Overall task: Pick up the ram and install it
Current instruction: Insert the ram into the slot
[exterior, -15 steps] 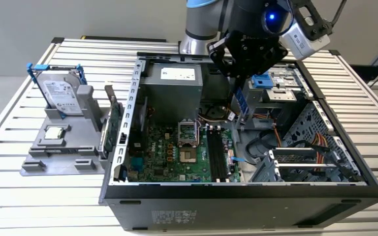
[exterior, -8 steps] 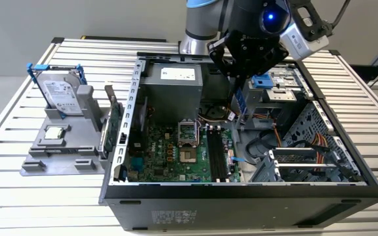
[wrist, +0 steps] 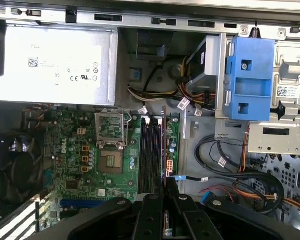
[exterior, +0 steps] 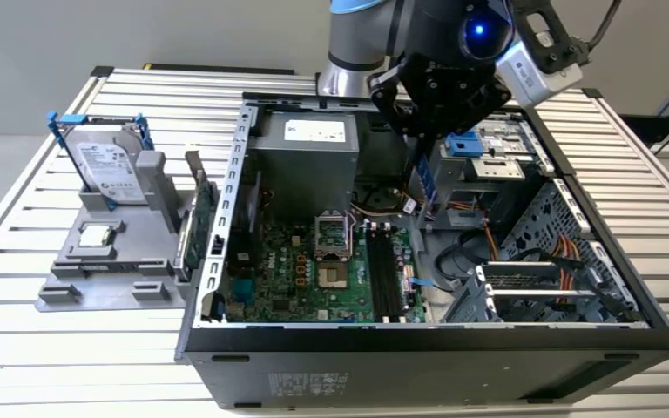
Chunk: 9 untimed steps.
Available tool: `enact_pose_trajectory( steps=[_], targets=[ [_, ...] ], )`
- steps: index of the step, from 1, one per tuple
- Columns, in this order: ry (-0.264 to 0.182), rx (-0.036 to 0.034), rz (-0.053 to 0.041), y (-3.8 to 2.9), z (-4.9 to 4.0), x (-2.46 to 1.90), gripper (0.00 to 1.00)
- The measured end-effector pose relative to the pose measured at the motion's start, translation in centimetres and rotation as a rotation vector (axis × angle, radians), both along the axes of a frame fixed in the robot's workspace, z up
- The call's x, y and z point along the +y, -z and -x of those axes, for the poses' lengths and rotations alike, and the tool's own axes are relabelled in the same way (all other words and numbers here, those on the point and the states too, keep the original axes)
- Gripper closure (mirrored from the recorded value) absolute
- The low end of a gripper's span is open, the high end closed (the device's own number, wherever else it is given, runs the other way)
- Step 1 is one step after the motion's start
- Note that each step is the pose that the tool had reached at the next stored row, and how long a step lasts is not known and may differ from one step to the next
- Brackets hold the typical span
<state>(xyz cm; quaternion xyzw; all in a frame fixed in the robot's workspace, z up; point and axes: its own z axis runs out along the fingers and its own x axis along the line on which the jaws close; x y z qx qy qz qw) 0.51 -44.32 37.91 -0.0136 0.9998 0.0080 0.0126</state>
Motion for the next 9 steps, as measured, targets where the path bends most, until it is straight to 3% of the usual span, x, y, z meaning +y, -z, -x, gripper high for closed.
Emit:
enact_pose_trajectory(
  steps=[9],
  targets=[
    [0.0, 0.0, 0.0001, 0.1, -0.68, 0.0, 1.0]
  ],
)
